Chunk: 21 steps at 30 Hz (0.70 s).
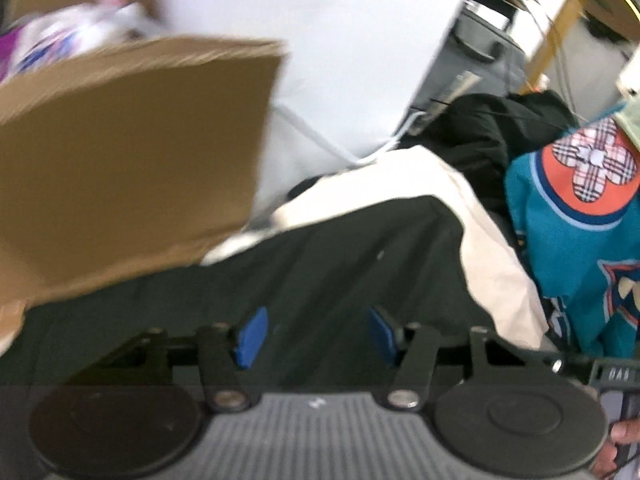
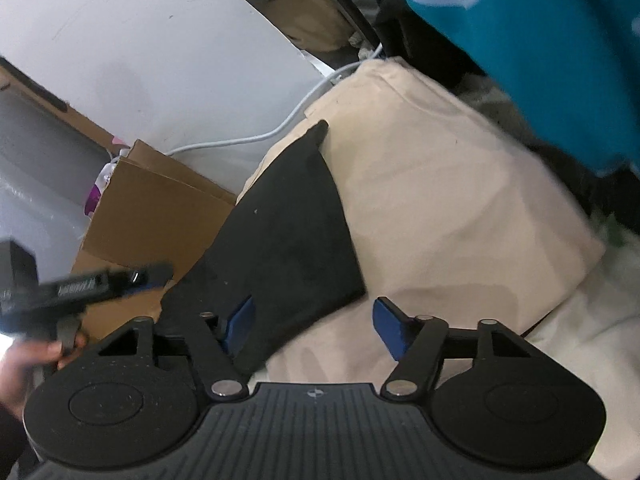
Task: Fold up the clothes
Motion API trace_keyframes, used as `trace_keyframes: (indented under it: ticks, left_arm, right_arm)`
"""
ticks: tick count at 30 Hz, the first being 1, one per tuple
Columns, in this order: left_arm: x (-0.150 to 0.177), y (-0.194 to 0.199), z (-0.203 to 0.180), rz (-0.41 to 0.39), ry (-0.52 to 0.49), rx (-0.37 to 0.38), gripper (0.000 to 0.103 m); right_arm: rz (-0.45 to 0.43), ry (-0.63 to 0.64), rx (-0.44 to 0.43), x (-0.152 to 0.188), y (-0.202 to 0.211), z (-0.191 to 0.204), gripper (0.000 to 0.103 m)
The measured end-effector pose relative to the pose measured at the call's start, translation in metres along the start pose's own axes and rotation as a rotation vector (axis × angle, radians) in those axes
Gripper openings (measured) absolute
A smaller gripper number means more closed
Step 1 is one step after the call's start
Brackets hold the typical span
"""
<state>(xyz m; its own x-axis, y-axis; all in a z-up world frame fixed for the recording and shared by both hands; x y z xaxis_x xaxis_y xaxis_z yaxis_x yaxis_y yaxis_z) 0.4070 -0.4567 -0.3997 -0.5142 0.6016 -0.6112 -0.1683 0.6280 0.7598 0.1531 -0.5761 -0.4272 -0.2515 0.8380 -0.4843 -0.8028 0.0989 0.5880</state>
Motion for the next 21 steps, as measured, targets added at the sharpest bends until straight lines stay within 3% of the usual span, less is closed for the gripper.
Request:
trace_keyframes:
  ticks: [4, 17, 21]
  left_arm:
    - [-0.024, -0.022, -0.023, -0.002, -0.09, 0.033, 0.054]
    - [-0.052, -0.081, -0.069, 0.098, -0.342, 0.025, 0.051]
    - [-0.059, -0.092, -0.078, 0.112, -0.402, 0.016, 0.051]
  right_arm:
    - [-0.013, -0.057, -0.012, 0.003, -0.004, -0.006, 0.052]
    - [-0.057, -0.246, -0.059, 0.007, -0.011, -0.025, 0.05]
    - [-0.051, -0.283, -0.07, 0.007, -0.016, -0.028, 0.041]
Point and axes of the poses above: each gripper's, at about its wrist camera, not at the fingertips, and y roughly against the way its jaws point, z to its left, x to its underside, the point moved 7 cm from there along -y, roughly the way its jaws point, and after that the axes turned 5 degrees about -z, right-handed, at the moved point
